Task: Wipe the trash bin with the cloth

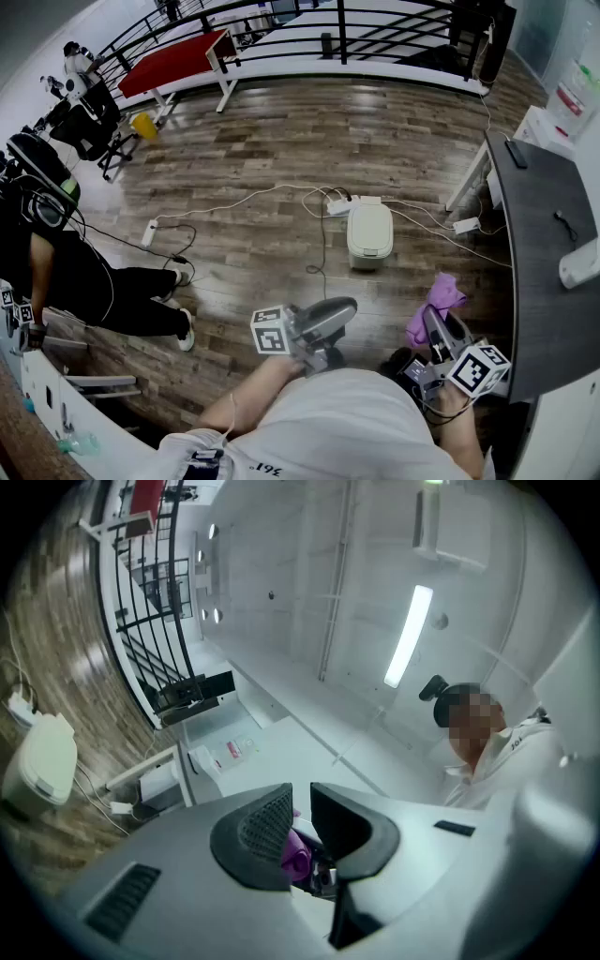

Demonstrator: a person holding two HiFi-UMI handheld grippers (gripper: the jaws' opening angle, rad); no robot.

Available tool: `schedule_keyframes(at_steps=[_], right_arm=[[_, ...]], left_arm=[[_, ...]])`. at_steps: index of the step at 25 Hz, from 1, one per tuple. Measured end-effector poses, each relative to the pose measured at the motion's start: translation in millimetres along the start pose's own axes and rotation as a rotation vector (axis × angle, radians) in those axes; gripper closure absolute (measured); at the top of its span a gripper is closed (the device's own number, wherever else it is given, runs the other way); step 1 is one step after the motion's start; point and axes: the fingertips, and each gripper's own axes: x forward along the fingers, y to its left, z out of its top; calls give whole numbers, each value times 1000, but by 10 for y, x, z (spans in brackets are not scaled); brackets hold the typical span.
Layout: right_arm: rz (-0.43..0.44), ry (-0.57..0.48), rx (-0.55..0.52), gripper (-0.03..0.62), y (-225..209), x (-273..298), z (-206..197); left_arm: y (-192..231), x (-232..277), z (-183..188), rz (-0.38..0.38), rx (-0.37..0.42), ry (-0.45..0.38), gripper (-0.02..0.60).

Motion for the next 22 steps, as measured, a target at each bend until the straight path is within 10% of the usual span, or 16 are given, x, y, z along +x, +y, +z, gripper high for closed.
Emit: schedule_keyframes(at_steps=[8, 22], right_arm=[[-35, -16, -114, 488, -100, 161, 240], [-262, 15, -179, 488, -692, 210, 533]], left_arm=[[102, -251, 566, 120, 195, -45, 522], [351, -500, 700, 228, 214, -45, 522]])
